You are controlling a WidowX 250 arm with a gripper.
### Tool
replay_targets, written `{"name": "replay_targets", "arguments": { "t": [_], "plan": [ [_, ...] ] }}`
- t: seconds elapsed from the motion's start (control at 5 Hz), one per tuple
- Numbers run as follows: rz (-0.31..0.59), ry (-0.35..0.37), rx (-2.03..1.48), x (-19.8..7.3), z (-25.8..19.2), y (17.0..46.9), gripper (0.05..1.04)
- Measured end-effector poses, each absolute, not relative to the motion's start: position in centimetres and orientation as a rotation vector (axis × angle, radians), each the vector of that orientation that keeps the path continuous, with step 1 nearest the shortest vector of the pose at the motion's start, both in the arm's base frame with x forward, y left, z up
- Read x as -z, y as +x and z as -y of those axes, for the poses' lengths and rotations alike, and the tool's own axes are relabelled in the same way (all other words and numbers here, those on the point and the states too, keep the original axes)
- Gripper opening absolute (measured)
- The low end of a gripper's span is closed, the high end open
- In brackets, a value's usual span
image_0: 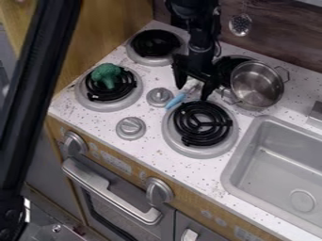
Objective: Move the spatula to the the bottom right burner
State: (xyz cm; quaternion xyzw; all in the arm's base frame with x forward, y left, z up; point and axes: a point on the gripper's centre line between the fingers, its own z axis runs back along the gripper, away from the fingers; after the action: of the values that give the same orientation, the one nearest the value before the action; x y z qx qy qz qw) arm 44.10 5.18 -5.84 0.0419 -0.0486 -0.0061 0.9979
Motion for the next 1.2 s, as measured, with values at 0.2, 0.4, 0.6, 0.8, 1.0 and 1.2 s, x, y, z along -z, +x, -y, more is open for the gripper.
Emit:
{"name": "replay_targets", "arguments": {
  "t": [0.2, 0.4, 0.6, 0.8, 1.0, 1.2],
  "plan": [
    [0.163, 0.041, -0.047, 7.2, -5.6, 45.3, 1.001],
    [0.080, 0.078, -0.047, 6.7, -6.6, 45.0, 1.000],
    [0.079, 0.072, -0.089, 6.7, -8.3, 45.1, 0.945],
    [0.082, 0.055, -0.105, 7.0, -8.6, 45.3, 0.677],
    [0.059, 0.066, -0.094, 7.0, -8.7, 45.0, 0.388],
    [0.040, 0.056, -0.067, 7.1, -8.4, 44.0, 0.168]
  ]
}}
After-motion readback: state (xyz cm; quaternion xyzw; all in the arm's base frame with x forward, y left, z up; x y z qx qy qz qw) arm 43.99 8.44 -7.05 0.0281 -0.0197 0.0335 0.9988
